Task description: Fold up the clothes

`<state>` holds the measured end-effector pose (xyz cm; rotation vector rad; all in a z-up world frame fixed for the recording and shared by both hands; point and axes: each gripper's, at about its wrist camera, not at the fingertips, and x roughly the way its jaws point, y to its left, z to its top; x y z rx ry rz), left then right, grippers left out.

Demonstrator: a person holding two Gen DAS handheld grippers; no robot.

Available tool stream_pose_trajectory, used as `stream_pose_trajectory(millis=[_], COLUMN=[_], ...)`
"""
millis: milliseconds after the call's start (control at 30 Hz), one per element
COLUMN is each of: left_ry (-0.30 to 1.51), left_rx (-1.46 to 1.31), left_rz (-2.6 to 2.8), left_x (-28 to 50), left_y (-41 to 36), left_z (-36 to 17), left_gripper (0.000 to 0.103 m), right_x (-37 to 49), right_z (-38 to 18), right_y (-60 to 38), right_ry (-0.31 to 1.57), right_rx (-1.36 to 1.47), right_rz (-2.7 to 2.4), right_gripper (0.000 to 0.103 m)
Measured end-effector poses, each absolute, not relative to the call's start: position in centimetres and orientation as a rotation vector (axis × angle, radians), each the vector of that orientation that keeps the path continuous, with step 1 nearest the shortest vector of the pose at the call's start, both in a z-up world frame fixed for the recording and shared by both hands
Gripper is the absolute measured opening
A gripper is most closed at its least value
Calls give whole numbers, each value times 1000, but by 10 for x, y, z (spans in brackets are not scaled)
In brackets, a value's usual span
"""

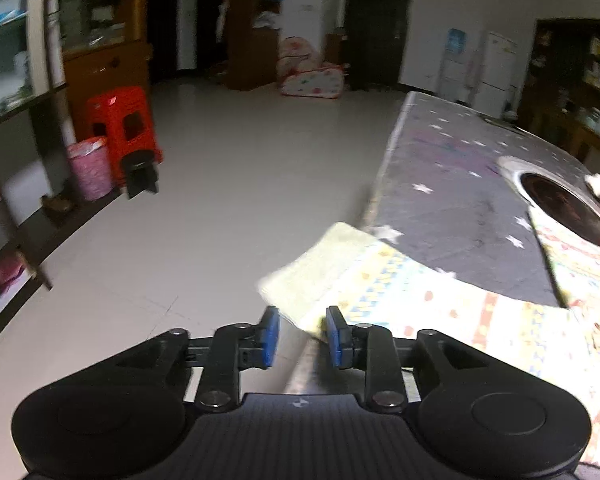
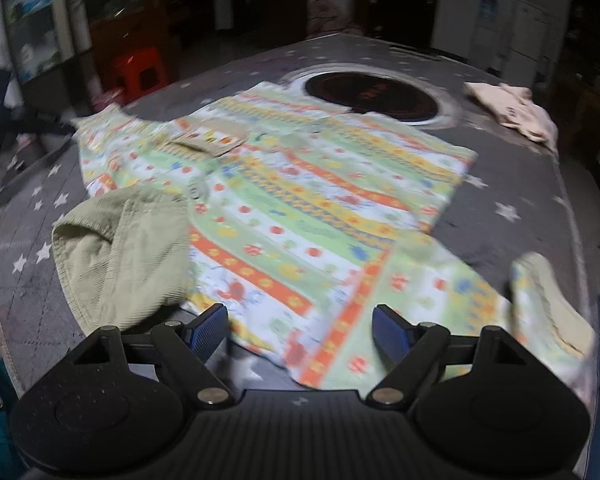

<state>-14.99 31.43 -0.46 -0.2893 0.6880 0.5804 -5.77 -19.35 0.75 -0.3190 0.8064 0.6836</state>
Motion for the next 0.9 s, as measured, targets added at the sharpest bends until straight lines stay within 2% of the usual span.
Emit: stream_pose_trajectory(millis=[300, 333, 367, 467, 900], left_ry=[628, 625, 622, 609, 631], left_rx=[-266, -260, -251, -221, -117], left_rz=[535, 503, 472, 380, 11], left_x=[-152, -149, -146, -135, -86], left_y=[298, 292, 284, 260, 150], left_z=[19, 21, 23, 30, 38], left_gripper=[38, 39, 39, 42, 48], right_x=[-8, 0, 8, 23, 26], right_z=[15, 12, 9, 1, 2], right_y=[-241, -244, -247, -261, -337], right_ry=[756, 756, 757, 790, 746], right_rx=[-251, -244, -234, -181, 56], right_rz=[371, 338, 306, 240, 88], right_gripper=[64, 60, 51, 43, 47])
